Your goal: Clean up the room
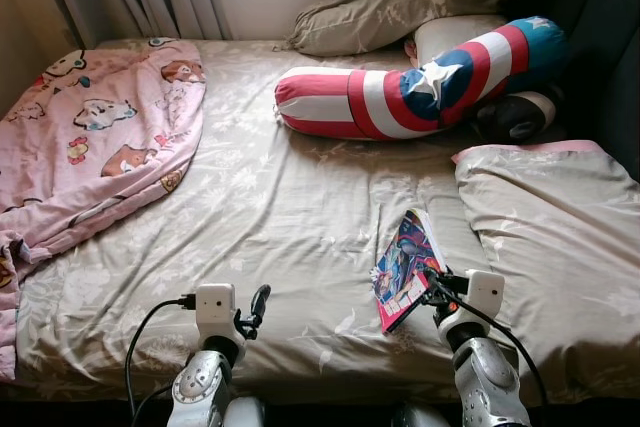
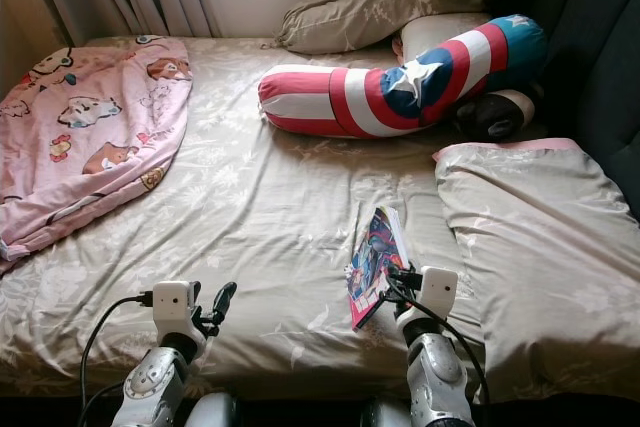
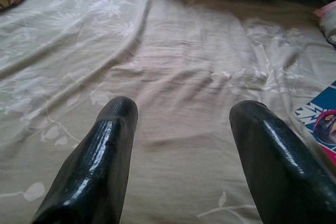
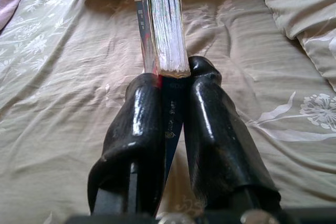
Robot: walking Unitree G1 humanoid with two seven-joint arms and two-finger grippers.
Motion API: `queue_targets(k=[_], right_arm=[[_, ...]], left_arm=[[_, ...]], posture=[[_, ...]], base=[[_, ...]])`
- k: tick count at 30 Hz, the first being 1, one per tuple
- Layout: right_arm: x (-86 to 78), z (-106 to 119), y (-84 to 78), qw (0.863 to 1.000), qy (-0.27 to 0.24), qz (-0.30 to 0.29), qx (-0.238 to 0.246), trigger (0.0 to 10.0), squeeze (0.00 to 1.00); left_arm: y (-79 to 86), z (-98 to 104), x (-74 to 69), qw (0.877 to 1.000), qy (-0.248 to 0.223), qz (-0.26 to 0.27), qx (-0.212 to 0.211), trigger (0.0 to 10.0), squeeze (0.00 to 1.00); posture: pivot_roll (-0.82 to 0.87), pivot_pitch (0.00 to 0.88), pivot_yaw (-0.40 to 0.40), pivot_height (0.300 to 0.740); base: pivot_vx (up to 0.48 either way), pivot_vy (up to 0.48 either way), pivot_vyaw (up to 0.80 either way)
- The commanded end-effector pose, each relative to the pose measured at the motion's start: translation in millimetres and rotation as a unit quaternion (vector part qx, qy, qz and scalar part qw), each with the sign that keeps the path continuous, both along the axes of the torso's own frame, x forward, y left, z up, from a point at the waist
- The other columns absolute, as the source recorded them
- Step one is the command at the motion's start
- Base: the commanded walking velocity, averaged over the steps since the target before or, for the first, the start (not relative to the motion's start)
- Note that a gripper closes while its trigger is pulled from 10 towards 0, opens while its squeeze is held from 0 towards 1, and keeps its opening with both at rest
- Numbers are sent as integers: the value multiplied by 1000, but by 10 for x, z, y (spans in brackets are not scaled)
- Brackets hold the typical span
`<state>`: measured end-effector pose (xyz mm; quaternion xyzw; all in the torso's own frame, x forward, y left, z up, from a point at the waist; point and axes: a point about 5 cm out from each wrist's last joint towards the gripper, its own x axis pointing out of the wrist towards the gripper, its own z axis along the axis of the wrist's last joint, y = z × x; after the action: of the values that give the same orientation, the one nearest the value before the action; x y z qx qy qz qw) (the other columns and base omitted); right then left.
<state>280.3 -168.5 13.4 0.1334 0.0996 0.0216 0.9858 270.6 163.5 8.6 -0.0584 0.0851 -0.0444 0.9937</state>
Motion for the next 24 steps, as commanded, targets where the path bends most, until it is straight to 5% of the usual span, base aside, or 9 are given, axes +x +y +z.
queue_targets(k=[1,18,24], right_arm=[[78,132,-4,999,-41,-3,5,10000,0],[119,215,21,991,-74,-1,115,10000,0],[125,183,34,986,-63,0,155,10000,0]], left_arm=[[1,31,28,1000,-7,-2,6,10000,0],[30,44,40,1000,-7,-7,7,10000,0],[38,50,43,1000,-8,-10,8,10000,0]], posture=[[25,69,0,622],[38,69,11,622],[42,71,16,622]], base=[[0,0,0],[0,0,0],[281,0,0]])
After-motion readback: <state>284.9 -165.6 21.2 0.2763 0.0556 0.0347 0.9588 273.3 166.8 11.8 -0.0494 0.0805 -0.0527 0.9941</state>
